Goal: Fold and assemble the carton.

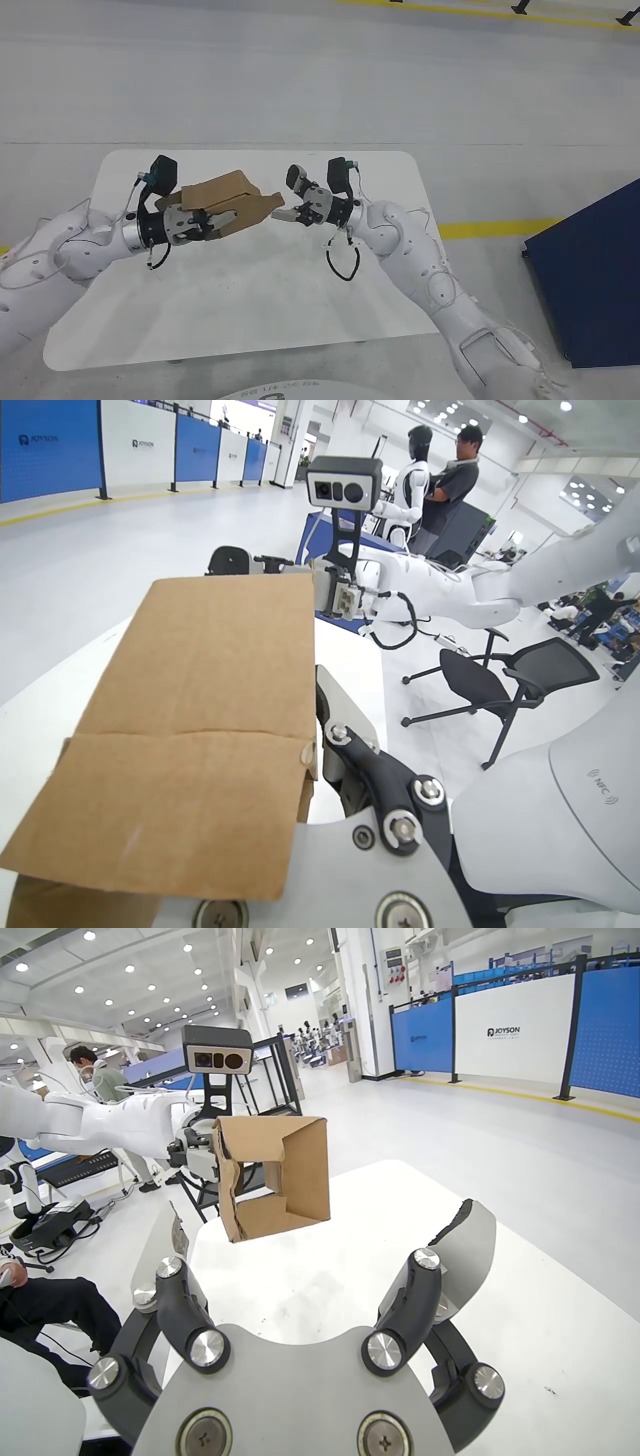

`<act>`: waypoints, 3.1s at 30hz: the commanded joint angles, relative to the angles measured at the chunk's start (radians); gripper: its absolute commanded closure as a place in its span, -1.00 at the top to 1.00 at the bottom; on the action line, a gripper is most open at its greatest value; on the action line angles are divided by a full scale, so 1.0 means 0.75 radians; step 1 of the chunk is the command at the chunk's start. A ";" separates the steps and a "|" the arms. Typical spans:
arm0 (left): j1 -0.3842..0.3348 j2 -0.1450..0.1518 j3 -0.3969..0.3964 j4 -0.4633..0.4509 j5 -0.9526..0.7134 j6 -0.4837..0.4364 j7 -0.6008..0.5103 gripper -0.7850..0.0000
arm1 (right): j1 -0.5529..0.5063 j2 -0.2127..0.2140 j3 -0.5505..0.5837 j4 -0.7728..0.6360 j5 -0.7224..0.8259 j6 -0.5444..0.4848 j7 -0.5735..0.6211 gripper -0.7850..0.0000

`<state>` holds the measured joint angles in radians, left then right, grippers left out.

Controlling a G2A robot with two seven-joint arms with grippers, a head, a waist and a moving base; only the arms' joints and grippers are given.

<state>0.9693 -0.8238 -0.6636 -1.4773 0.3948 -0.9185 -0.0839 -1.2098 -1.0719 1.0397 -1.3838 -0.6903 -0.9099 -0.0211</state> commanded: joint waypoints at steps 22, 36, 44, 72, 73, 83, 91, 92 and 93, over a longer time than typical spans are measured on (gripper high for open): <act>0.044 -0.036 -0.068 -0.028 0.043 -0.090 -0.114 -1.00 | 0.138 -0.057 -0.114 0.122 0.129 0.081 0.191 1.00; 0.063 -0.044 -0.090 -0.069 0.079 -0.125 -0.193 -1.00 | 0.157 -0.055 -0.124 0.120 0.096 0.023 0.352 1.00; 0.058 -0.044 -0.074 -0.085 0.063 -0.125 -0.249 -1.00 | 0.200 -0.073 -0.185 0.123 0.118 0.060 0.451 1.00; 0.018 -0.040 -0.132 -0.274 0.071 0.174 -0.581 -1.00 | -0.144 0.032 0.175 -0.124 -0.037 -0.036 0.308 1.00; 0.021 -0.041 -0.134 -0.278 0.064 0.179 -0.583 -1.00 | -0.150 0.033 0.183 -0.134 -0.035 -0.030 0.298 1.00; 0.088 -0.038 -0.160 -0.218 0.098 0.102 -0.543 -1.00 | -0.189 0.031 0.211 -0.143 -0.026 -0.018 0.174 1.00; 0.102 -0.038 -0.173 -0.226 0.139 0.034 -0.558 -1.00 | -0.079 0.009 0.099 -0.093 0.063 0.109 0.367 1.00; 0.104 -0.038 -0.174 -0.224 0.140 0.028 -0.563 -1.00 | -0.069 0.008 0.091 -0.092 0.064 0.102 0.387 1.00; 0.104 -0.038 -0.175 -0.224 0.139 0.026 -0.564 -1.00 | -0.061 0.008 0.080 -0.092 0.066 0.083 0.408 1.00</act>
<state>1.0470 -0.8524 -0.7940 -1.6459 0.4997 -0.8968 -0.5054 -1.2614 -1.0661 1.1063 -1.4528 -0.6416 -0.8338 0.2691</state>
